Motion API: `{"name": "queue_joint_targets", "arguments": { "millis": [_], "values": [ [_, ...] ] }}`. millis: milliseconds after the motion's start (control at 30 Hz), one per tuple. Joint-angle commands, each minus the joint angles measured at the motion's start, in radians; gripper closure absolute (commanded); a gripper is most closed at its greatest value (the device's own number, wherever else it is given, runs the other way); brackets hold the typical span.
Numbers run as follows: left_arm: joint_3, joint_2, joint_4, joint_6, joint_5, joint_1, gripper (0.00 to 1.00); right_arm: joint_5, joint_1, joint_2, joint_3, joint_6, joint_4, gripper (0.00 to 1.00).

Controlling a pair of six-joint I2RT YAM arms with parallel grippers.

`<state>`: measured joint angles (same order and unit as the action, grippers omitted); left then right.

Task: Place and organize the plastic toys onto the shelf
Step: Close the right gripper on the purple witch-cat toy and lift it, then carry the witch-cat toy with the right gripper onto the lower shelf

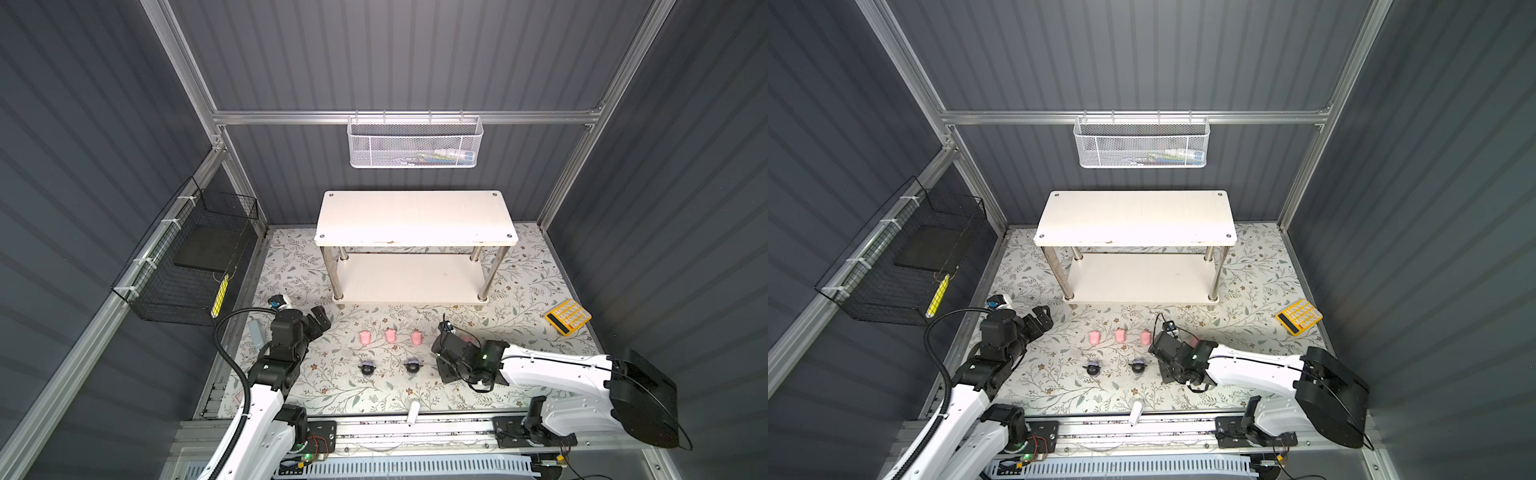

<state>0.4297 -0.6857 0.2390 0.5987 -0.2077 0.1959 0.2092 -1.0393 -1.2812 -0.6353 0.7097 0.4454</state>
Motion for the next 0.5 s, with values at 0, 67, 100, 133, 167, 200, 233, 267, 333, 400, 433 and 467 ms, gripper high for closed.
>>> {"name": "queue_joint_targets", "arguments": {
  "millis": [0,67,100,133,167,200,233,267,333,400,433,467],
  "values": [
    [-0.019,0.002,-0.010,-0.001,0.001,0.005,0.00,0.005,0.006,0.048,-0.054,-0.016,0.120,0.69],
    [-0.021,0.002,-0.013,-0.001,0.001,0.005,0.00,0.011,0.013,0.068,-0.089,-0.039,0.163,0.69],
    [-0.023,0.002,-0.012,-0.001,0.002,0.005,0.00,0.009,0.021,0.073,-0.108,-0.054,0.184,0.69],
    [-0.025,0.000,-0.014,0.000,0.002,0.005,0.00,0.009,0.034,0.078,-0.133,-0.072,0.206,0.69],
    [-0.026,0.000,-0.016,0.000,0.004,0.005,0.00,0.006,0.050,0.080,-0.159,-0.095,0.225,0.69],
    [-0.028,-0.001,-0.019,0.000,0.006,0.005,0.00,0.003,0.066,0.079,-0.181,-0.115,0.242,0.69],
    [-0.029,-0.003,-0.020,0.000,0.006,0.005,0.00,-0.002,0.087,0.077,-0.209,-0.141,0.255,0.69],
    [-0.029,-0.005,-0.022,0.000,0.007,0.005,0.00,-0.006,0.111,0.071,-0.233,-0.167,0.265,0.69],
    [-0.032,-0.008,-0.025,0.000,0.009,0.005,0.00,-0.007,0.160,0.054,-0.268,-0.218,0.272,0.69],
    [-0.034,-0.009,-0.029,0.000,0.011,0.005,0.00,-0.007,0.212,0.028,-0.296,-0.266,0.261,0.69],
    [-0.034,-0.010,-0.030,0.000,0.011,0.005,0.00,-0.007,0.238,0.011,-0.309,-0.290,0.251,0.69],
    [-0.034,-0.010,-0.031,-0.002,0.011,0.005,0.00,-0.005,0.255,-0.005,-0.320,-0.310,0.241,0.69]
  ]
}}
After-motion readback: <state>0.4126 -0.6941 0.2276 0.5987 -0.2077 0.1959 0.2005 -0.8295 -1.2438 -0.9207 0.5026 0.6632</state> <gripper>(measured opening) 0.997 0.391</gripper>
